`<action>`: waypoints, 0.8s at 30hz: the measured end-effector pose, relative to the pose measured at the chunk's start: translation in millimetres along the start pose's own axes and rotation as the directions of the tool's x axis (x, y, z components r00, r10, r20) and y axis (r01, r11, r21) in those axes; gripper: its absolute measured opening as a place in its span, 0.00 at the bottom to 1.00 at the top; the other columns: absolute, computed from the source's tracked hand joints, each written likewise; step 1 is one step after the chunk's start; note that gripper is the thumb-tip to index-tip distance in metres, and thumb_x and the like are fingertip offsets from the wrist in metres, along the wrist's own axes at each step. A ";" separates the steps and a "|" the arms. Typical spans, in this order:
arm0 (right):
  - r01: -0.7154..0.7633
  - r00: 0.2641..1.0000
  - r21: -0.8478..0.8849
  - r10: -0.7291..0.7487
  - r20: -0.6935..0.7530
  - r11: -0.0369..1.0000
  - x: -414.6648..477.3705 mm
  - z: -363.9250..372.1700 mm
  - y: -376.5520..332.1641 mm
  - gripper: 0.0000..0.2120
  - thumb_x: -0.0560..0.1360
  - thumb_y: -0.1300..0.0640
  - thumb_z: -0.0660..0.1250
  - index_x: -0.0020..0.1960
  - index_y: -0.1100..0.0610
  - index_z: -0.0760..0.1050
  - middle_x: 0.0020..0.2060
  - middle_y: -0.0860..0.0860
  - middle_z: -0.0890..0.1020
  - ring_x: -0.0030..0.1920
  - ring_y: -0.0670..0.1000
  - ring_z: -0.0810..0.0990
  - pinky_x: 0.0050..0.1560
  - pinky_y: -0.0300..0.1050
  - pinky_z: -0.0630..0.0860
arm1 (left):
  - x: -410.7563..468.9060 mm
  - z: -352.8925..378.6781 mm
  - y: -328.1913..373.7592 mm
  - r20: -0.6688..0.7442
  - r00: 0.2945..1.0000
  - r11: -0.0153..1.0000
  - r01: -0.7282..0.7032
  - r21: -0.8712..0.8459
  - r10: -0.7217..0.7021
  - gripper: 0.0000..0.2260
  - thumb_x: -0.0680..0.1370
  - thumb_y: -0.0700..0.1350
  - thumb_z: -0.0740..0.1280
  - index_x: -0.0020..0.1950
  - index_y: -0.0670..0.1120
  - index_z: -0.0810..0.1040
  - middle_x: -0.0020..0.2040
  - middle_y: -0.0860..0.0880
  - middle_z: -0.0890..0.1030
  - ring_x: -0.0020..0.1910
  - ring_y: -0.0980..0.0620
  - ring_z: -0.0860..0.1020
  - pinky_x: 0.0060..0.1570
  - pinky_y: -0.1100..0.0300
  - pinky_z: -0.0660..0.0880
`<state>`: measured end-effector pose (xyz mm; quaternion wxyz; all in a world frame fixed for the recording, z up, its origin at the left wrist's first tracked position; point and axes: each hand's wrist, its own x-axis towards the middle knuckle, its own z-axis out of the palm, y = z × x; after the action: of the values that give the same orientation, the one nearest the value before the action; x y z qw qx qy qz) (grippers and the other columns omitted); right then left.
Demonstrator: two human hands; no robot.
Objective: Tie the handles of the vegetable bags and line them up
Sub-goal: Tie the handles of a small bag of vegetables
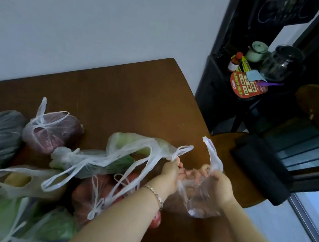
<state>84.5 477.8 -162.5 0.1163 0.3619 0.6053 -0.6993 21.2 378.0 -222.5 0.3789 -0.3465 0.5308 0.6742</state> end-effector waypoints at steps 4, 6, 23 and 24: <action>-0.038 0.993 0.436 -0.014 0.117 0.899 14.0 -3.9 -1.5 0.10 0.70 0.55 0.61 0.33 0.55 0.62 0.19 0.46 0.62 0.18 0.45 0.60 0.22 0.37 0.62 | -10.8 2.1 2.8 0.003 0.999 0.994 -0.050 0.093 0.050 0.16 0.80 0.52 0.56 0.37 0.45 0.67 0.29 0.49 0.66 0.16 0.57 0.64 0.17 0.68 0.62; -0.089 0.994 0.353 0.103 -0.021 0.931 33.8 -9.4 3.0 0.13 0.76 0.51 0.55 0.34 0.53 0.64 0.21 0.47 0.61 0.19 0.45 0.58 0.19 0.36 0.57 | -15.7 3.5 5.0 0.032 0.998 0.998 -0.060 -0.008 0.061 0.18 0.78 0.59 0.56 0.42 0.45 0.69 0.29 0.50 0.64 0.19 0.57 0.62 0.17 0.69 0.61; 0.150 0.942 -0.173 -0.087 0.325 0.973 40.6 -14.8 2.5 0.08 0.75 0.64 0.62 0.52 0.63 0.76 0.41 0.57 0.80 0.33 0.43 0.81 0.34 0.34 0.78 | -30.4 18.7 -12.9 -0.075 0.956 0.927 -0.254 0.277 0.285 0.11 0.72 0.47 0.71 0.32 0.45 0.79 0.30 0.46 0.80 0.32 0.48 0.78 0.39 0.57 0.75; 0.198 0.927 -0.149 -0.136 0.348 0.969 40.7 -19.1 3.9 0.07 0.74 0.63 0.64 0.51 0.62 0.77 0.43 0.58 0.80 0.36 0.46 0.82 0.36 0.36 0.79 | -31.1 19.4 -12.4 -0.080 0.963 0.937 -0.230 0.263 0.258 0.10 0.72 0.45 0.71 0.32 0.44 0.78 0.31 0.45 0.79 0.33 0.47 0.78 0.41 0.56 0.75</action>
<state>64.9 505.8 -192.0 0.1897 0.1724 0.6665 -0.7000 45.6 394.3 -197.3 0.3024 -0.2647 0.6715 0.6226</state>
